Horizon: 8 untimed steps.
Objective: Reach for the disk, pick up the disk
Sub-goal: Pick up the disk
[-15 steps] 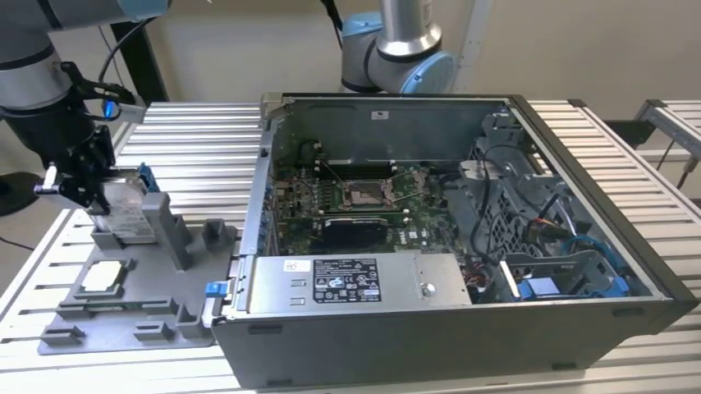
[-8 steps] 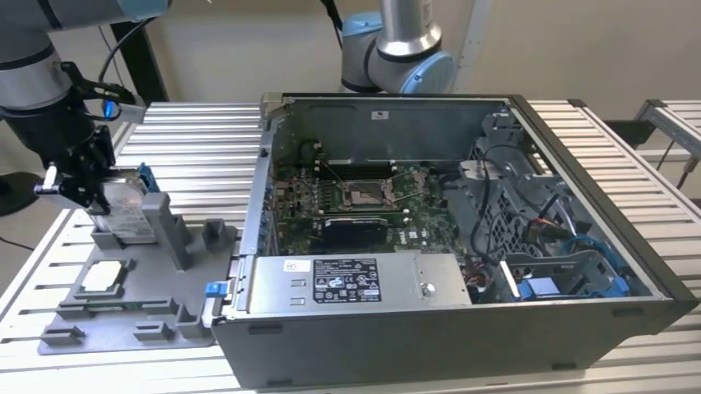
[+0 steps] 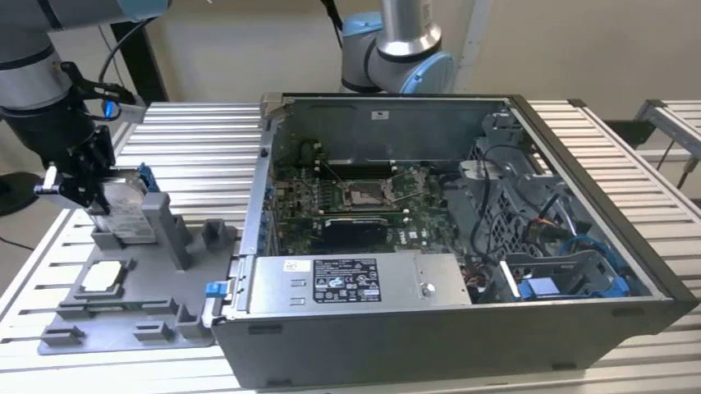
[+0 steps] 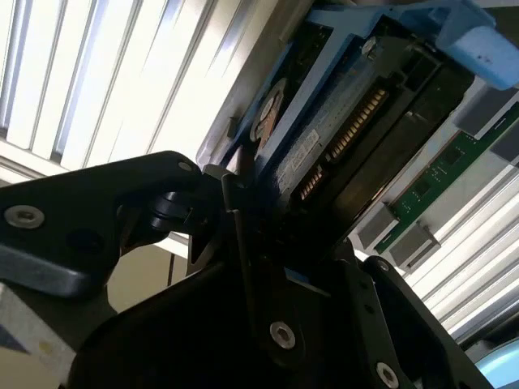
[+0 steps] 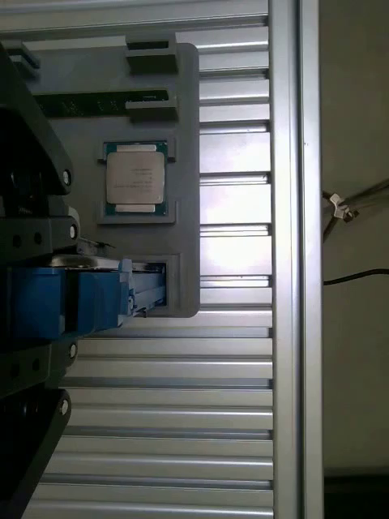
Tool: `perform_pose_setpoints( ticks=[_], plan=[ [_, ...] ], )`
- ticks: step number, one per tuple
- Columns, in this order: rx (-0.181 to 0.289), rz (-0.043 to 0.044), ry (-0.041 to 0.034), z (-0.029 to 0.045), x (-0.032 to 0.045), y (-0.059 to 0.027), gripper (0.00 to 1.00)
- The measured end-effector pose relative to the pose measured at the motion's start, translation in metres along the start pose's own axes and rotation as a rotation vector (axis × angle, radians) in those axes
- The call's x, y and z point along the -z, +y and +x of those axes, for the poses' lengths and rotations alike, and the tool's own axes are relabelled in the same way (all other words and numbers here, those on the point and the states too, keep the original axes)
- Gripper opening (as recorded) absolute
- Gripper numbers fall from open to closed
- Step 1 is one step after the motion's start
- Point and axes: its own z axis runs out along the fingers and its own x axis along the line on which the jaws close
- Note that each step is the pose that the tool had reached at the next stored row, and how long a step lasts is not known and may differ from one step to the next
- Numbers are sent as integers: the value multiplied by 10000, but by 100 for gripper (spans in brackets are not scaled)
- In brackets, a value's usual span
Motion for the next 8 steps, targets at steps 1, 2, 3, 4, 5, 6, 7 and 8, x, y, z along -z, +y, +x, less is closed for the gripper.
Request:
perform_pose_setpoints(
  ticks=[1, 2, 3, 4, 5, 6, 7, 8],
  plan=[
    [0, 0, 0, 0, 0, 0, 0],
    [0, 0, 0, 0, 0, 0, 0],
    [0, 0, -1, 0, 0, 0, 0],
    [2, 1, -3, 1, 2, 0, 0],
    [2, 0, -3, 1, 8, 0, 0],
    [2, 2, -2, 1, 19, 0, 0],
    [2, 1, -1, 0, 35, 0, 0],
    [2, -1, 0, -1, 55, 0, 0]
  ],
)
